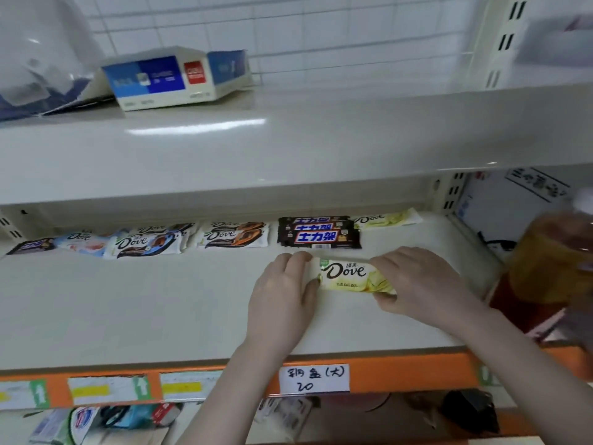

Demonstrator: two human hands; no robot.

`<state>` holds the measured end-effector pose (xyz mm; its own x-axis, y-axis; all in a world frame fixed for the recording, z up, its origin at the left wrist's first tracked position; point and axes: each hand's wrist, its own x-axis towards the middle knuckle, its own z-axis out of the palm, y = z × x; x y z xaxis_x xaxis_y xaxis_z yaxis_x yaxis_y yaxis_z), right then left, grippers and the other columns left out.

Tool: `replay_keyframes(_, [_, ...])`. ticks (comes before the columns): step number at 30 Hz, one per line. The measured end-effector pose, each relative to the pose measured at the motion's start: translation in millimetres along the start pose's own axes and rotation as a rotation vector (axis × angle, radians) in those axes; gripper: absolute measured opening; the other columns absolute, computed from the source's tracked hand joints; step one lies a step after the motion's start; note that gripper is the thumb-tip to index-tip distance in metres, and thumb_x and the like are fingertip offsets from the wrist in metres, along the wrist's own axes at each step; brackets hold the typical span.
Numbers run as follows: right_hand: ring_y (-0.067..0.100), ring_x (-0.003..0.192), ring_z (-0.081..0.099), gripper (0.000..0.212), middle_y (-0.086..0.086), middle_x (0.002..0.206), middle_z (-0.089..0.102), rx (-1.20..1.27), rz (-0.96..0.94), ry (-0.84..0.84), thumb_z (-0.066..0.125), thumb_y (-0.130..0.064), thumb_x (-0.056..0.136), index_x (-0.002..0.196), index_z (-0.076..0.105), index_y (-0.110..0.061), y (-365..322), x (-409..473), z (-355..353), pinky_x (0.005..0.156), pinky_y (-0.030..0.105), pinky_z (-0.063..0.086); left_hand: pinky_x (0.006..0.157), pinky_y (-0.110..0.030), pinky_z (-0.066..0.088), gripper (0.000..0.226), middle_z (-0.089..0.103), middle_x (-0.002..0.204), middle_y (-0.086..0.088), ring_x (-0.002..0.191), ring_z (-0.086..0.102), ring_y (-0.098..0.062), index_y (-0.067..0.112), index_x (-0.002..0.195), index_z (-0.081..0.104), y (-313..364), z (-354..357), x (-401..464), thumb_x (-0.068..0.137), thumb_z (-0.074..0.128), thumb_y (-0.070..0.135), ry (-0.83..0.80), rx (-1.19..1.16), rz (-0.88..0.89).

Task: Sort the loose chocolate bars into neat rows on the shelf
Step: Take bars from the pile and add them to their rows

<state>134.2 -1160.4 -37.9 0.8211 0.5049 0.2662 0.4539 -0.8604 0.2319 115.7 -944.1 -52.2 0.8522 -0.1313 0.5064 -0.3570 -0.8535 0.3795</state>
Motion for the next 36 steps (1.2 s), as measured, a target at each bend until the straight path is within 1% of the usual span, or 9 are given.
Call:
replay_keyframes(4, [0.018, 0.098, 0.052, 0.033, -0.003, 0.104, 0.059, -0.021, 0.129, -0.137, 0.047, -0.041, 0.086, 0.110, 0.050, -0.018, 24, 6, -11, 0.068, 0.027, 0.034, 0.065, -0.034, 0.052, 0.037, 0.065, 0.089, -0.007, 0.078, 0.063, -0.028, 0.010, 0.097, 0.065, 9, 17, 8, 0.063, 0.077, 0.018, 0.022, 0.204, 0.039])
replay_keyframes(8, [0.020, 0.080, 0.054, 0.024, 0.000, 0.090, 0.061, -0.083, 0.249, -0.154, 0.055, -0.034, 0.080, 0.097, 0.056, -0.016, 41, 23, -19, 0.060, 0.027, 0.035, 0.063, -0.034, 0.051, 0.033, 0.065, 0.086, -0.007, 0.076, 0.062, -0.028, 0.010, 0.092, 0.066, 17, 34, 13, 0.063, 0.076, 0.022, -0.052, 0.229, 0.019])
replay_keyframes(12, [0.020, 0.066, 0.045, 0.020, -0.002, 0.068, 0.042, -0.145, 0.312, -0.200, 0.060, -0.027, 0.076, 0.092, 0.058, -0.015, 49, 50, -20, 0.057, 0.025, 0.033, 0.064, -0.034, 0.052, 0.031, 0.063, 0.087, -0.008, 0.077, 0.061, -0.030, 0.010, 0.092, 0.066, 20, 45, 11, 0.066, 0.075, 0.023, -0.094, 0.205, 0.023])
replay_keyframes(17, [0.018, 0.059, 0.043, 0.012, -0.001, 0.060, 0.033, -0.248, 0.251, -0.307, 0.057, -0.025, 0.081, 0.086, 0.053, -0.015, 60, 76, -10, 0.060, 0.025, 0.036, 0.065, -0.036, 0.052, 0.031, 0.064, 0.089, -0.009, 0.079, 0.061, -0.031, 0.010, 0.094, 0.066, 12, 44, 8, 0.067, 0.072, 0.025, -0.086, 0.166, -0.001])
replay_keyframes(21, [0.015, 0.056, 0.043, 0.021, -0.002, 0.064, 0.045, -0.283, 0.230, -0.415, 0.057, -0.026, 0.081, 0.069, 0.046, -0.013, 74, 89, -1, 0.058, 0.025, 0.041, 0.065, -0.037, 0.052, 0.032, 0.064, 0.090, -0.009, 0.080, 0.061, -0.030, 0.010, 0.095, 0.065, 11, 44, 6, 0.068, 0.069, 0.026, -0.080, 0.139, 0.005])
replay_keyframes(24, [0.017, 0.066, 0.053, 0.019, 0.001, 0.084, 0.062, -0.264, 0.193, -0.466, 0.058, -0.029, 0.080, 0.092, 0.057, -0.015, 84, 89, 7, 0.058, 0.025, 0.043, 0.067, -0.037, 0.052, 0.031, 0.064, 0.092, -0.010, 0.082, 0.061, -0.031, 0.010, 0.096, 0.065, 10, 45, 6, 0.071, 0.061, 0.028, -0.092, 0.107, -0.006])
replay_keyframes(28, [0.023, 0.087, 0.062, 0.019, 0.005, 0.099, 0.065, -0.230, 0.202, -0.445, 0.054, -0.024, 0.079, 0.096, 0.055, -0.015, 88, 87, 19, 0.068, 0.027, 0.047, 0.066, -0.033, 0.053, 0.032, 0.064, 0.090, -0.008, 0.078, 0.062, -0.029, 0.012, 0.094, 0.066, 10, 47, 6, 0.070, 0.056, 0.031, -0.082, 0.097, 0.007])
replay_keyframes(31, [0.025, 0.090, 0.061, 0.009, 0.008, 0.100, 0.064, -0.182, 0.245, -0.388, 0.052, -0.022, 0.083, 0.090, 0.053, -0.016, 86, 86, 27, 0.072, 0.028, 0.047, 0.068, -0.035, 0.052, 0.032, 0.064, 0.094, -0.009, 0.082, 0.061, -0.030, 0.011, 0.097, 0.066, 8, 48, 6, 0.071, 0.060, 0.029, -0.081, 0.080, 0.008])
replay_keyframes(36, [0.029, 0.095, 0.060, 0.024, 0.012, 0.105, 0.063, -0.047, 0.387, -0.209, 0.046, -0.012, 0.084, 0.105, 0.057, -0.013, 80, 74, 42, 0.073, 0.031, 0.047, 0.069, -0.036, 0.052, 0.032, 0.064, 0.095, -0.010, 0.083, 0.061, -0.031, 0.011, 0.099, 0.066, 8, 48, 6, 0.072, 0.062, 0.028, -0.094, 0.078, 0.005])
